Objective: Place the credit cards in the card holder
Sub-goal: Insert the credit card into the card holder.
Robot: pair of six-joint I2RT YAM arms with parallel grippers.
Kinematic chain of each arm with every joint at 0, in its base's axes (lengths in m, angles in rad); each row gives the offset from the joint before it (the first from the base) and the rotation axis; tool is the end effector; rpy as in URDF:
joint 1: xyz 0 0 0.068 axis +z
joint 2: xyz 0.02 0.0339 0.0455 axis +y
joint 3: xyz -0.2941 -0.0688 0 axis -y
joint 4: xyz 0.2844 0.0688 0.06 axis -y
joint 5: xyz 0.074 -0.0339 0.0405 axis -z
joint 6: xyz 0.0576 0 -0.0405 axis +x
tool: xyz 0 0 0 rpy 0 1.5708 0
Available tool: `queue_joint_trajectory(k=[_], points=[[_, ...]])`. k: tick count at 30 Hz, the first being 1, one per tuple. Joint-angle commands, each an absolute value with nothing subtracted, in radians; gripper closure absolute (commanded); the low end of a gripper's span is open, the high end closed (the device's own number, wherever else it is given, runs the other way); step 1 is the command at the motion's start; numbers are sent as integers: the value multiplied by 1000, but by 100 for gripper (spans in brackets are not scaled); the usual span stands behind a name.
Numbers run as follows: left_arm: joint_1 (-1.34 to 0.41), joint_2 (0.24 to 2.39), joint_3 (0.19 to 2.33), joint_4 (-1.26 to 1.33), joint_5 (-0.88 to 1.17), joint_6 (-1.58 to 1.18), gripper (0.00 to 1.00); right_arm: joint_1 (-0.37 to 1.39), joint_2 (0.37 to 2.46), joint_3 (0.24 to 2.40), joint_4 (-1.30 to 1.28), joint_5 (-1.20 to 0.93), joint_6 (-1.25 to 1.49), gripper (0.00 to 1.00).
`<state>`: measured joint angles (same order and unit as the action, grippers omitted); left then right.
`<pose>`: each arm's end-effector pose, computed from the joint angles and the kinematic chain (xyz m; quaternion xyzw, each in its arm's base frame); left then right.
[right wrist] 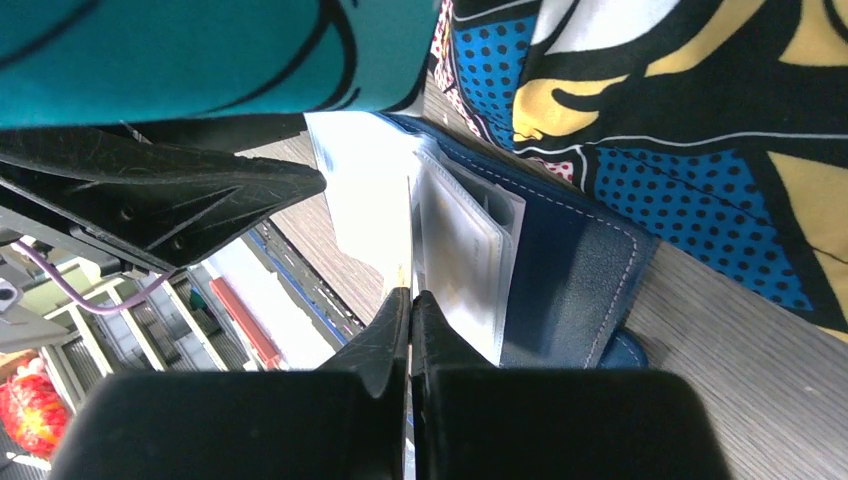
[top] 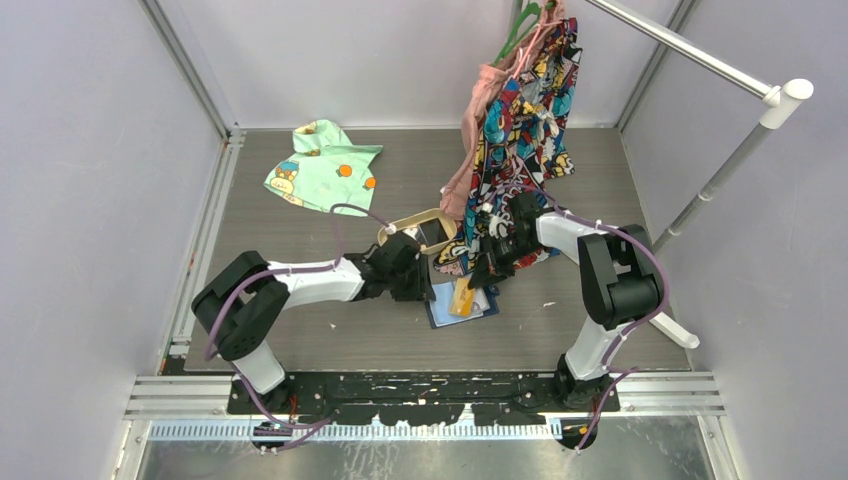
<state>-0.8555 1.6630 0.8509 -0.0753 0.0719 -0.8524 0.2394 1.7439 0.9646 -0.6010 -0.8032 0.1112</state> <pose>0.2391 -0.2815 0.1393 0.0135 0.9416 -0.2747 0.1945 0.3173 0.1201 0.1341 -0.0958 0.9120 0.3984 0.0183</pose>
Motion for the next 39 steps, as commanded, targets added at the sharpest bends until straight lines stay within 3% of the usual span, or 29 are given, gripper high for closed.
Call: queue_joint_trajectory(k=[1,11,23,39], points=[[-856,1687,911,-119,78,-830,62,243,1733,958,-612,-776,149,99],[-855,1758,1002,-154,57,-792,69,244,1750,940,-591,-752,185,97],[-856,1785,1040,-166,48,-776,68,228,1816,971,-684,-754,224,97],[-856,1773,1038,-165,58,-777,67,222,1742,963,-741,-619,245,99]])
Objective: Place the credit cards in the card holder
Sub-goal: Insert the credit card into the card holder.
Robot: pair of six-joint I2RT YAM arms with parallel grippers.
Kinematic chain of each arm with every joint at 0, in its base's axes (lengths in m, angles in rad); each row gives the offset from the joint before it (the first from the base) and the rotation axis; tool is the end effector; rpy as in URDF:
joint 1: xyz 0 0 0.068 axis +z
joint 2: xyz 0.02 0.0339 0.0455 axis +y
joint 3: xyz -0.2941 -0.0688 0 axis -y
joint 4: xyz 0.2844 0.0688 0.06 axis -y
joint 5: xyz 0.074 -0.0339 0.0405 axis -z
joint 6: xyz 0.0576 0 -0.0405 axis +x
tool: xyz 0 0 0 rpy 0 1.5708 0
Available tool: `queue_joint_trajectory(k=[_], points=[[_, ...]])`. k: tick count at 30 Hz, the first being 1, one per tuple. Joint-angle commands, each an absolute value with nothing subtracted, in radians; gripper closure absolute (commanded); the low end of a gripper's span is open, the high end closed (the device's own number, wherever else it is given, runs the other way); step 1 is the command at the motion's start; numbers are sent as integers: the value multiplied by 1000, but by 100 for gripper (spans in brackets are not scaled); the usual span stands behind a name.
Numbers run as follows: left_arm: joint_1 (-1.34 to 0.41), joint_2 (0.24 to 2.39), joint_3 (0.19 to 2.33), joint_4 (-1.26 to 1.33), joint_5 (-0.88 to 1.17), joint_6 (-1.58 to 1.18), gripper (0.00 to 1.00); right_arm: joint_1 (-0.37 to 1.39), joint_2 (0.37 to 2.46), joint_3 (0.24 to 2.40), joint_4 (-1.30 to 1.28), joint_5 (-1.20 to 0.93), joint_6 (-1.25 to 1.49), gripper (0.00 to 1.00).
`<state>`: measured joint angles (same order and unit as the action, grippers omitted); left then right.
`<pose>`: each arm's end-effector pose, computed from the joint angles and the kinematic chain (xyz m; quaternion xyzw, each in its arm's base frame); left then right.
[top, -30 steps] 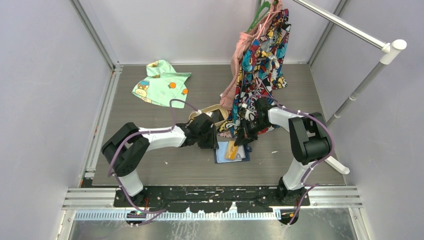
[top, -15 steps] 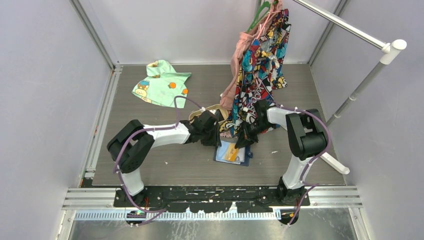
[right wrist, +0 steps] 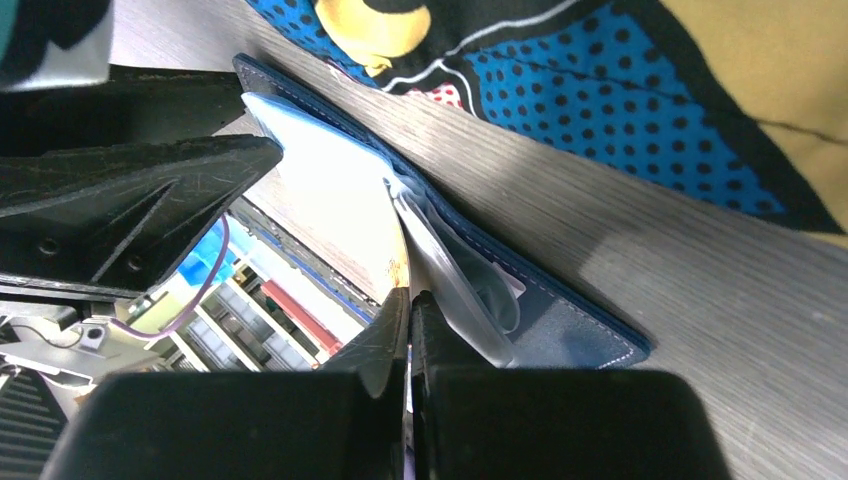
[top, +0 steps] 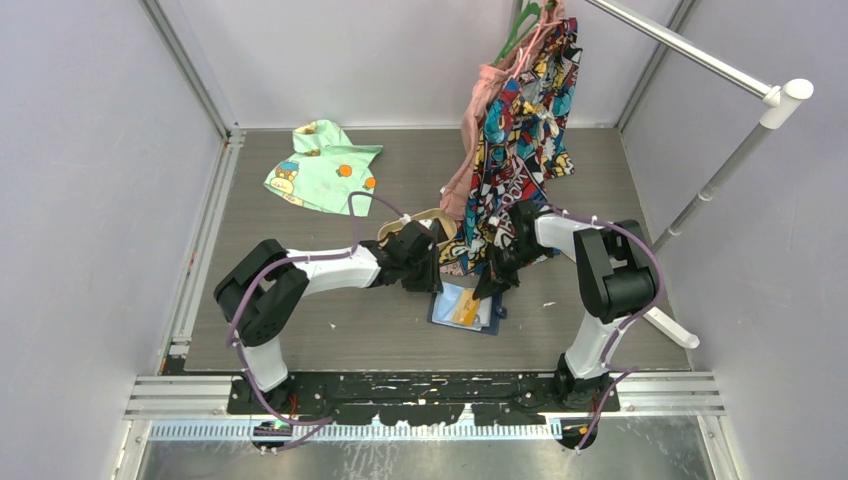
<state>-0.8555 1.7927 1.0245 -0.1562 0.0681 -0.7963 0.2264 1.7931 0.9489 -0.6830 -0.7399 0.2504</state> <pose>0.2660 -0.3122 0.1410 0.0389 0.9469 -0.2552 0.1914 0.3067 0.1105 0.1112 -0.0033 -0.9322 -0.3561 0.0656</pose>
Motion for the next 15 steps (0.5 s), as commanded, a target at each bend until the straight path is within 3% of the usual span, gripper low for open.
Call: queue_joint_trajectory(k=[1,15], points=[[-856,1774,1037,-165,57,-778,67,222,1733,964,-748,-609,242,99],[-858,1778,1042,-154,91,-773,68,221,1795,962,-739,-629,253,99]])
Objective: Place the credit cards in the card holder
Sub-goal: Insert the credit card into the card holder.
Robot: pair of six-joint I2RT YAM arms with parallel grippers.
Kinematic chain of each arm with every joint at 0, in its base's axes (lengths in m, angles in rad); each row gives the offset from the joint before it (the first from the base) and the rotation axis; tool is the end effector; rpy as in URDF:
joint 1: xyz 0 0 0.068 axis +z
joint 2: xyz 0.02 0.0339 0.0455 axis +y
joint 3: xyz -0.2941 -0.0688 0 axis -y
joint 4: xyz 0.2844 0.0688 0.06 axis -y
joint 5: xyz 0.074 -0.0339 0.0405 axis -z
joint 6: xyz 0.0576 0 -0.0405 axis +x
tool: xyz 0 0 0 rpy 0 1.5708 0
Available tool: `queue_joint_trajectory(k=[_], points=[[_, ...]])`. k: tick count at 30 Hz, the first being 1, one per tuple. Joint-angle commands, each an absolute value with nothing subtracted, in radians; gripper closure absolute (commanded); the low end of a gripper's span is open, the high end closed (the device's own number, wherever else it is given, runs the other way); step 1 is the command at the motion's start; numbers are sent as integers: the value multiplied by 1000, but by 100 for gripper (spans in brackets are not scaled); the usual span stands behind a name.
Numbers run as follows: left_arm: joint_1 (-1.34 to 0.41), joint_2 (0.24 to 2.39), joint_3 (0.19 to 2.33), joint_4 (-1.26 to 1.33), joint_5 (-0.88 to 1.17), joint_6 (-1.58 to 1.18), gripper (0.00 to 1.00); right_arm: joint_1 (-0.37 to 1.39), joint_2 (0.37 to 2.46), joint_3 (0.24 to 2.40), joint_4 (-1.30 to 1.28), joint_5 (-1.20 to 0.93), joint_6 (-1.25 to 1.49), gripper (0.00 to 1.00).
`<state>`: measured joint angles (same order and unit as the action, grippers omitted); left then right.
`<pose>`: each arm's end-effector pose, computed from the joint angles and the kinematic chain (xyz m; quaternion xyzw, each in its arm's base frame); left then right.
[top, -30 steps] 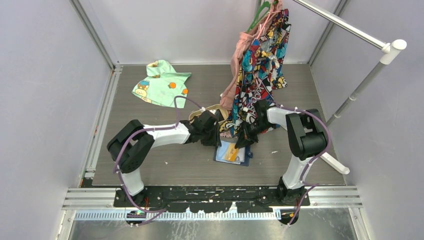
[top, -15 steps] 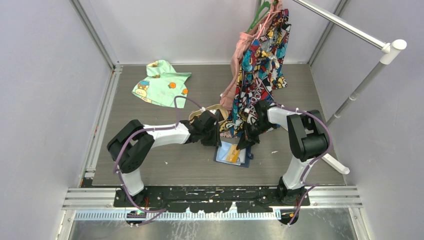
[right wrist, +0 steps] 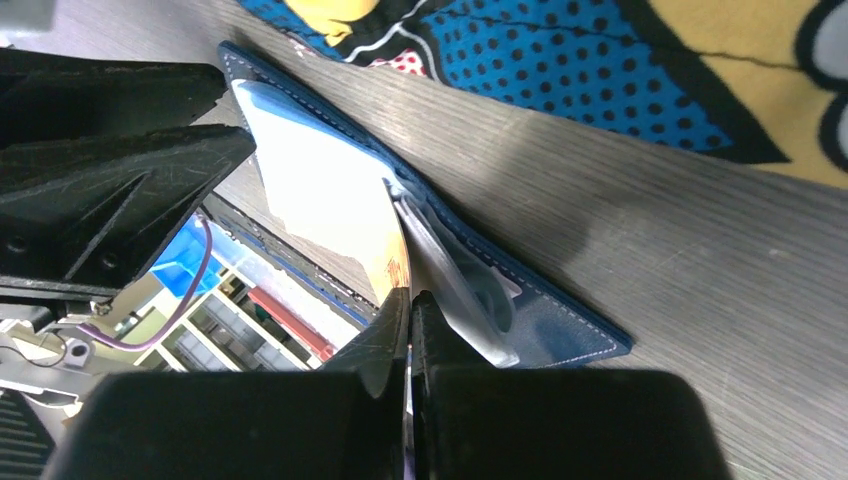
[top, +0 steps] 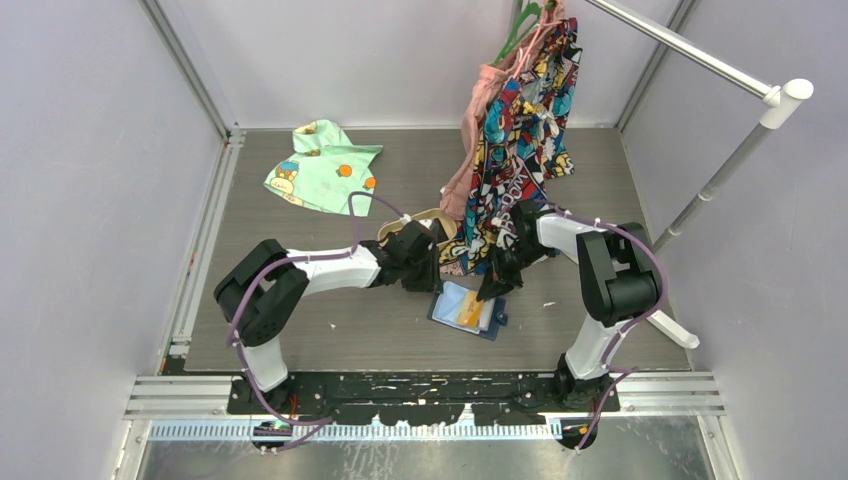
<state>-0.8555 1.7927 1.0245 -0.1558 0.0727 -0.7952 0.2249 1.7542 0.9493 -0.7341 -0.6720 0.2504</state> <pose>0.2658 -0.3124 0.1410 0.0401 0.9468 -0.2567 0.1901 0.3018 0.1058 0.1203 -0.0068 -0.9440 -0.3239 0.0630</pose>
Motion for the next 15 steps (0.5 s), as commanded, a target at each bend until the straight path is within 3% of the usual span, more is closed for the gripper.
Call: queue_joint_trajectory(k=[1,15], points=[[-858,1778,1042,-153,94,-773,68,220,1802,962,-737,-635,253,99],[-858,1776,1031,-155,104,-784,68,186,1731,955,-755,-635,243,99]])
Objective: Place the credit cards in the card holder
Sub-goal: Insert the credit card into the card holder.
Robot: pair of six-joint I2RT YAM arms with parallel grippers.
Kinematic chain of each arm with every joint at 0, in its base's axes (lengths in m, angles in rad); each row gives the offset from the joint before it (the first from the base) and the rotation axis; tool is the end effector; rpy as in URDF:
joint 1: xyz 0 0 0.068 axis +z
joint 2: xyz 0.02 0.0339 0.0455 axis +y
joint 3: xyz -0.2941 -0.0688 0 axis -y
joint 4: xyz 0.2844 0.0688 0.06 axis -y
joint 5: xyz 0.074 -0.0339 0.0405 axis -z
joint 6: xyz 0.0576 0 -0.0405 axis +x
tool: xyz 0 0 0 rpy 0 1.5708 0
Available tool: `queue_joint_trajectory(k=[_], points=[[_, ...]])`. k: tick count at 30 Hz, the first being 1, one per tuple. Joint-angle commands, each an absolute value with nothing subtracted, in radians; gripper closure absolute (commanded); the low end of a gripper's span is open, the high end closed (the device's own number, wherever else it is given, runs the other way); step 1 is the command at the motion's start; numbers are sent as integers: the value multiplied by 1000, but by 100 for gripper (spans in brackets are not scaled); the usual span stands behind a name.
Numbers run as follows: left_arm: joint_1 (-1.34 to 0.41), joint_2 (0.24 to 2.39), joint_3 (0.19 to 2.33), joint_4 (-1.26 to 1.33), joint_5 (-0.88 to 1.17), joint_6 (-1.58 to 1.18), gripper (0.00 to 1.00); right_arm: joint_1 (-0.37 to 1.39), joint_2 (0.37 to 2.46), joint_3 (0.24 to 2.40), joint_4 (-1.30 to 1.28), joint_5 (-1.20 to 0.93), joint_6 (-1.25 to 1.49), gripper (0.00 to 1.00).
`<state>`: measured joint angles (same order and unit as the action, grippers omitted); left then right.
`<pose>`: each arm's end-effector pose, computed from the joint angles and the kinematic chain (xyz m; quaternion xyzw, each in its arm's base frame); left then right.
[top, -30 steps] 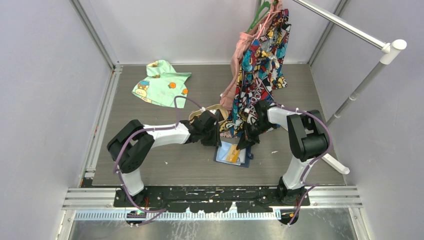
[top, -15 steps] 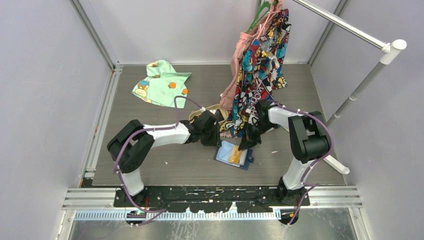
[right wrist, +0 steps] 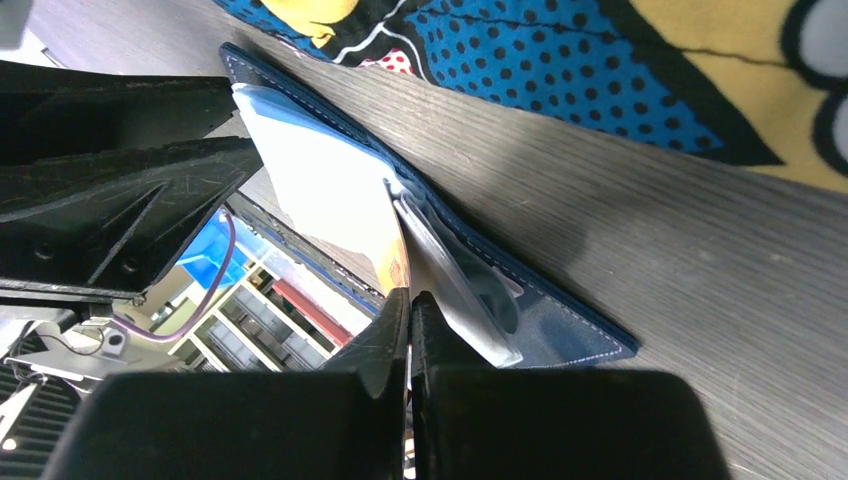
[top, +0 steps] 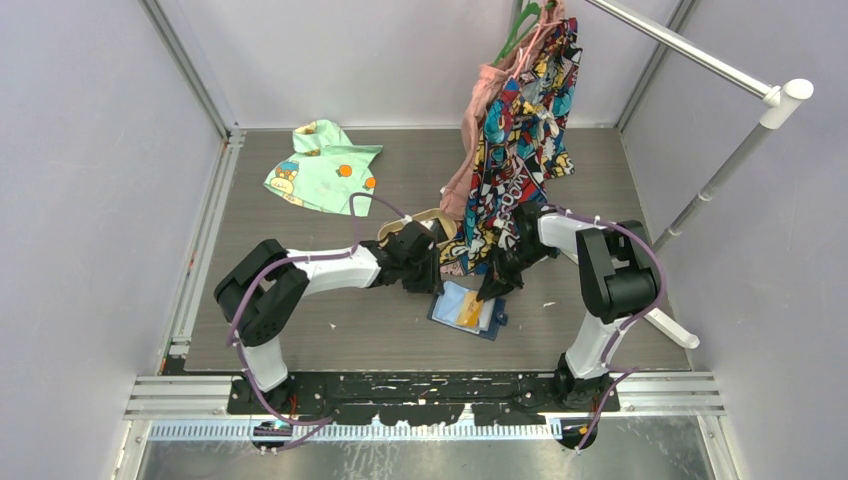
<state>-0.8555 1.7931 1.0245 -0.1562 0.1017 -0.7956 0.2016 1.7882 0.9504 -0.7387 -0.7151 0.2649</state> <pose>0.2645 -0.3134 0.1410 0.0445 0.9462 -0.2657 0.1796 0.3037 0.1006 0.1120 -0.0306 -0.9363 -0.3399 0.0835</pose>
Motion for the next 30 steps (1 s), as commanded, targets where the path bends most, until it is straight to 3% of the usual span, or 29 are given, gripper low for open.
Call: queue_joint_trajectory(k=[1,19,30], points=[[-857,1775,1031,-157,103,-784,69,184,1727,958,-770,-632,234,99],[-857,1717,1004,-137,81,-788,68,175,1675,983,-816,-650,218,99],[-863,1665,981,-67,110,-773,59,168,1705,1036,-848,-586,187,99]])
